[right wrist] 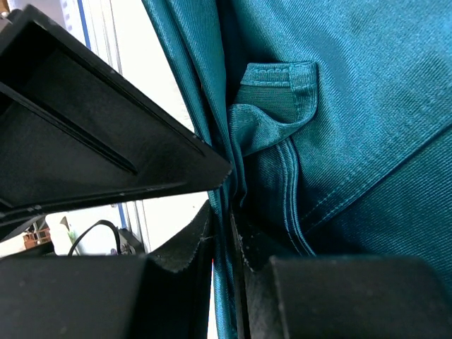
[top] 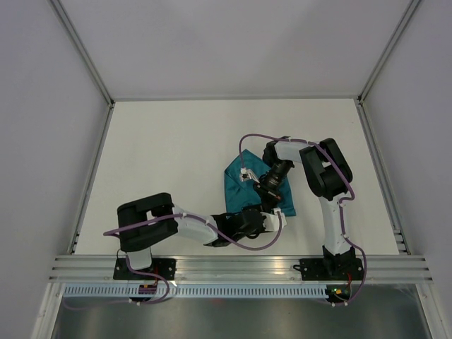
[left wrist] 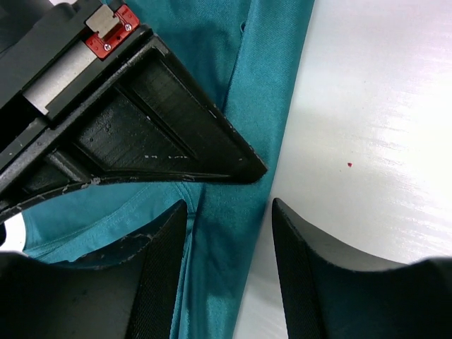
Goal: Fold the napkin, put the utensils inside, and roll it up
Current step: Roll the napkin with the utensil
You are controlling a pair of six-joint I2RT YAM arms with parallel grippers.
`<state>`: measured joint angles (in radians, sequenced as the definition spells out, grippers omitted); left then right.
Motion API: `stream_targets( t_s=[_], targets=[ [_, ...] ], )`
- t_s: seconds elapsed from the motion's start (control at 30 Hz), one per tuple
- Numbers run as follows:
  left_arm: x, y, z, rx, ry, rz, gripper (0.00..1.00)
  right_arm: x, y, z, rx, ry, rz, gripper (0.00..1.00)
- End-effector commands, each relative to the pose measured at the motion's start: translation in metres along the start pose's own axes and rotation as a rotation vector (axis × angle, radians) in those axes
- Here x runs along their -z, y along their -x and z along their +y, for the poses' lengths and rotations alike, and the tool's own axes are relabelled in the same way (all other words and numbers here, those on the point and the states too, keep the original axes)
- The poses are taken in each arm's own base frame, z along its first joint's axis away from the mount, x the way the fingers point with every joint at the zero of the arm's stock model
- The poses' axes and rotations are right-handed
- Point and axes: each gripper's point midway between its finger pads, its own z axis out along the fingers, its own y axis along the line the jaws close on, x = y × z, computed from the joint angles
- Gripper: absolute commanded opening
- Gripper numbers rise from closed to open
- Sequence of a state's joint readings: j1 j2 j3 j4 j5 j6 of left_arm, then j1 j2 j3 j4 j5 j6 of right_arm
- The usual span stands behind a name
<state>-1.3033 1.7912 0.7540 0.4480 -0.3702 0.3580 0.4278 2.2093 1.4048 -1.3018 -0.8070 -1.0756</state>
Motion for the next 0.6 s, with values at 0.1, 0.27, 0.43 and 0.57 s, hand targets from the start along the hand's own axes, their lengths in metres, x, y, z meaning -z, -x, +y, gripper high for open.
stream_targets(
  t_s=[0.1, 0.27, 0.43, 0.57],
  targets=[
    [-0.008, -0.023, -0.024, 0.046, -0.151, 0.067, 0.55, -0.005, -0.021, -0.058, 0.123, -0.137, 0.121, 0.20],
    [-0.010, -0.037, -0.036, 0.110, -0.262, 0.133, 0.50, -0.004, -0.020, -0.058, 0.123, -0.134, 0.119, 0.20],
    [-0.011, -0.048, -0.043, 0.174, -0.338, 0.185, 0.43, -0.004, -0.019, -0.059, 0.123, -0.133, 0.120, 0.20],
    [-0.009, -0.054, -0.053, 0.202, -0.411, 0.217, 0.35, -0.004, -0.019, -0.059, 0.121, -0.130, 0.120, 0.21]
  ],
)
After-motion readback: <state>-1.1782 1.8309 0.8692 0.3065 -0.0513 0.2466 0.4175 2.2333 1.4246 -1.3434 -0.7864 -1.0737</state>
